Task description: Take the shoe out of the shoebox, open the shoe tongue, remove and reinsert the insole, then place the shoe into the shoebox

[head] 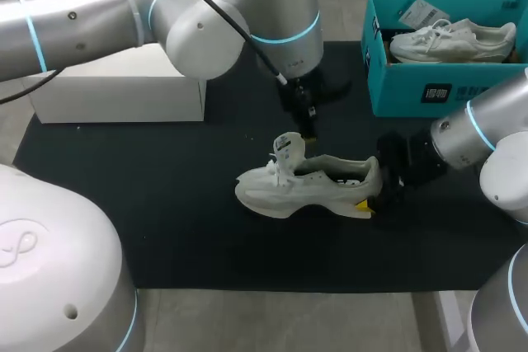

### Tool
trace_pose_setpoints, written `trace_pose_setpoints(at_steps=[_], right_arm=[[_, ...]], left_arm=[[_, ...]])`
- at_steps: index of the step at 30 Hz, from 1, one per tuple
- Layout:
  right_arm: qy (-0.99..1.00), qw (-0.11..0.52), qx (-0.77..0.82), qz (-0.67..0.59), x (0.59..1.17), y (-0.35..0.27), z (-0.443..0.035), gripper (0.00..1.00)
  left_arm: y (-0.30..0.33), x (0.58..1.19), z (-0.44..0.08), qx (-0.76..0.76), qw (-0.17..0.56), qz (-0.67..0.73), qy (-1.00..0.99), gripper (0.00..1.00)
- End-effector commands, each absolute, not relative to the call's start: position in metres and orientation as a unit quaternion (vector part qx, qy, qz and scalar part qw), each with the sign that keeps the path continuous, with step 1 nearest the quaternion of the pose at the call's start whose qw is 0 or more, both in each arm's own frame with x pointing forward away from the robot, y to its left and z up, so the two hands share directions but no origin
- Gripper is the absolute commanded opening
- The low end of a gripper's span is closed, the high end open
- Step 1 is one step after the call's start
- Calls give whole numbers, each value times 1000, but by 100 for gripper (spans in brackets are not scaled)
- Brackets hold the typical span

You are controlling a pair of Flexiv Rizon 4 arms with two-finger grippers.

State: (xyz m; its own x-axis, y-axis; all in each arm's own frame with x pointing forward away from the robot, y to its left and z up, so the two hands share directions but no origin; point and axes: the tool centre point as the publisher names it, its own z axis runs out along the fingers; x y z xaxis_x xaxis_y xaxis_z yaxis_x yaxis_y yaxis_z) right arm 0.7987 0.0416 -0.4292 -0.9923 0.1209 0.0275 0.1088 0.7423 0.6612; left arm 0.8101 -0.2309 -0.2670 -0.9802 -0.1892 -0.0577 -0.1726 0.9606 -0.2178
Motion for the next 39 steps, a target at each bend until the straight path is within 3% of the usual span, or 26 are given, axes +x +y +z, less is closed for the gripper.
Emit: trace_pose_setpoints(at_steps=[1,17,25,30,39], right_arm=[[934,9,62,353,798,43,-431,0],[934,9,62,353,798,43,-431,0],[934,9,62,353,798,43,-431,0],[934,9,62,353,798,43,-431,0],[934,9,62,353,798,43,-431,0]], left_arm=[[-233,813,-268,-90,35,-105,990,0],[-236,812,-270,-86,36,-111,989,0],[-267,802,-284,-18,77,-125,989,0],[-276,796,-291,7,26,-148,989,0],[-276,796,-291,7,26,-148,989,0]])
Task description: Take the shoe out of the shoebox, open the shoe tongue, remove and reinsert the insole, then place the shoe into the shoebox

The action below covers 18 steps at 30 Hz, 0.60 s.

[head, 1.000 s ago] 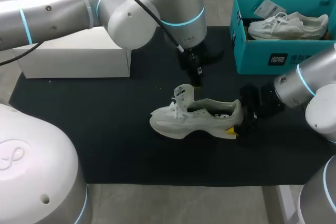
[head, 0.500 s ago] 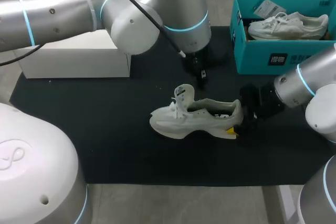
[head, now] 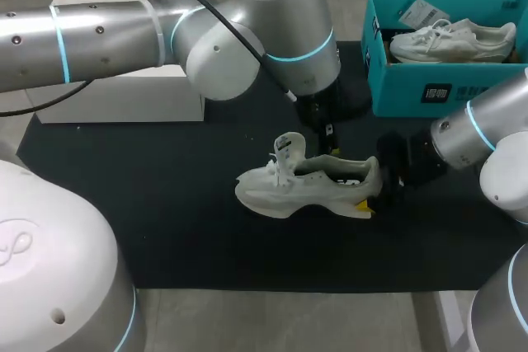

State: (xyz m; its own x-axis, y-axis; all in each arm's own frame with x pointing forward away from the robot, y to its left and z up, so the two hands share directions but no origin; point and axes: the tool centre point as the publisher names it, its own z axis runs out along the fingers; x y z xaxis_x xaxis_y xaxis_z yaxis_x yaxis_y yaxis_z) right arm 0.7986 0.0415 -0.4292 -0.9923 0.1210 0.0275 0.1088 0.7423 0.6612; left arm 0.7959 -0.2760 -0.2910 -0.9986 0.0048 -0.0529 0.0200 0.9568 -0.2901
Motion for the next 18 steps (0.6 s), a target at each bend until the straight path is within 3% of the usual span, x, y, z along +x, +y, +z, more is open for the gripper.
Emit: trace_pose_setpoints(at_steps=[1,18], right_arm=[[934,9,62,353,798,43,-431,0],[934,9,62,353,798,43,-431,0]], left_arm=[[-276,796,-291,7,26,-148,989,0],[-300,803,-343,57,51,-102,992,0]])
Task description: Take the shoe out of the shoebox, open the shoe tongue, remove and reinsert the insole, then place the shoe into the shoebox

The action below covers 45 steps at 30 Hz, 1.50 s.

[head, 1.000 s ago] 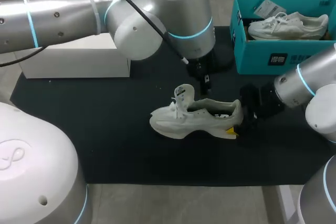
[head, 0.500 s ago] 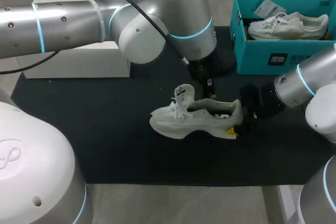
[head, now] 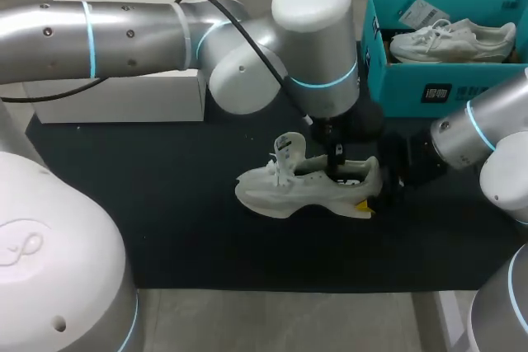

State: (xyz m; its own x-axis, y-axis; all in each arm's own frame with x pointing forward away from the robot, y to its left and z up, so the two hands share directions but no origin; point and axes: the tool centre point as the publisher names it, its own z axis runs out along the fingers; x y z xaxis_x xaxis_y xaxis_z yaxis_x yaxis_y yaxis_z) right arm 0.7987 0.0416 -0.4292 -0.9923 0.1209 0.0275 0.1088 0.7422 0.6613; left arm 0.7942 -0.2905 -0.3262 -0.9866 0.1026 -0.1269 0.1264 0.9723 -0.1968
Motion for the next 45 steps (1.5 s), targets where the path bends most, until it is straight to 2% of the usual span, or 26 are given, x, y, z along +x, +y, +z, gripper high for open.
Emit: trace_pose_setpoints(at_steps=[1,19,35,45], right_arm=[[934,9,62,353,798,43,-431,0],[934,9,62,353,798,43,-431,0],[934,9,62,353,798,43,-431,0],[934,9,62,353,798,43,-431,0]], left_arm=[[-300,805,-346,56,49,-102,992,0],[-278,804,-383,69,-19,-85,994,0],[-267,773,-389,59,-33,-83,994,0],[-275,781,-402,49,-56,-84,994,0]])
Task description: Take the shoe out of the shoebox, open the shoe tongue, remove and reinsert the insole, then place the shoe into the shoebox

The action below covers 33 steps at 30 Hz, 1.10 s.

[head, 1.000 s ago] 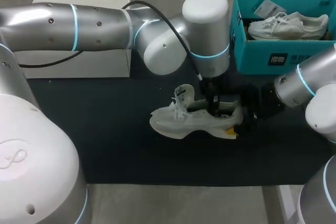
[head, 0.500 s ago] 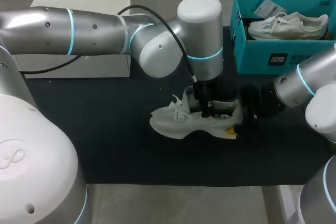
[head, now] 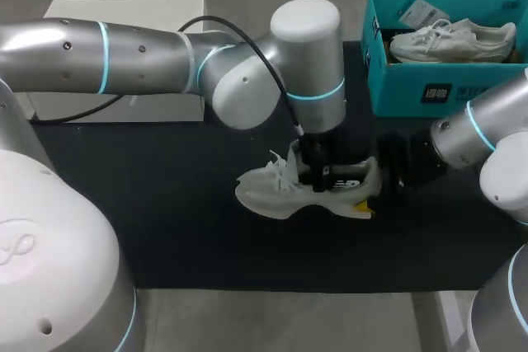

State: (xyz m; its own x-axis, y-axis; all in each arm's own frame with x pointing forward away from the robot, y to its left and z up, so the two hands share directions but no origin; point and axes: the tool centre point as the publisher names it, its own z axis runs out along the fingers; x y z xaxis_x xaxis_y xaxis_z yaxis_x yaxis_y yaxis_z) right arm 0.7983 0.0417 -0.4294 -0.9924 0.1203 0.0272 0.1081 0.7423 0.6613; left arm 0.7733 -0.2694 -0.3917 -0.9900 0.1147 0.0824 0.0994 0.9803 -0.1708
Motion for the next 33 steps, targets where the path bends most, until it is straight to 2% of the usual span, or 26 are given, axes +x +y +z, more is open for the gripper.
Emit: trace_pose_setpoints(at_steps=[1,9,15,19,21,22,29,31,33], right_arm=[[934,9,62,353,798,43,-431,0],[934,9,62,353,798,43,-431,0],[934,9,62,353,798,43,-431,0],[934,9,62,353,798,43,-431,0],[934,9,62,353,798,43,-431,0],[934,9,62,353,798,43,-431,0],[934,9,62,353,798,43,-431,0],[934,9,62,353,798,43,-431,0],[934,9,62,353,798,43,-431,0]], left_arm=[[-276,783,-403,-48,55,83,-994,0],[-278,783,-413,-57,76,67,-993,2],[-275,773,-413,-71,101,73,-990,20],[-275,774,-419,-58,100,66,-991,27],[-275,776,-421,-52,96,69,-992,39],[-276,777,-423,-50,93,68,-992,42],[-282,789,-438,-26,43,60,-997,36],[-282,792,-441,-20,34,64,-997,38],[-283,796,-445,-15,19,62,-998,44]])
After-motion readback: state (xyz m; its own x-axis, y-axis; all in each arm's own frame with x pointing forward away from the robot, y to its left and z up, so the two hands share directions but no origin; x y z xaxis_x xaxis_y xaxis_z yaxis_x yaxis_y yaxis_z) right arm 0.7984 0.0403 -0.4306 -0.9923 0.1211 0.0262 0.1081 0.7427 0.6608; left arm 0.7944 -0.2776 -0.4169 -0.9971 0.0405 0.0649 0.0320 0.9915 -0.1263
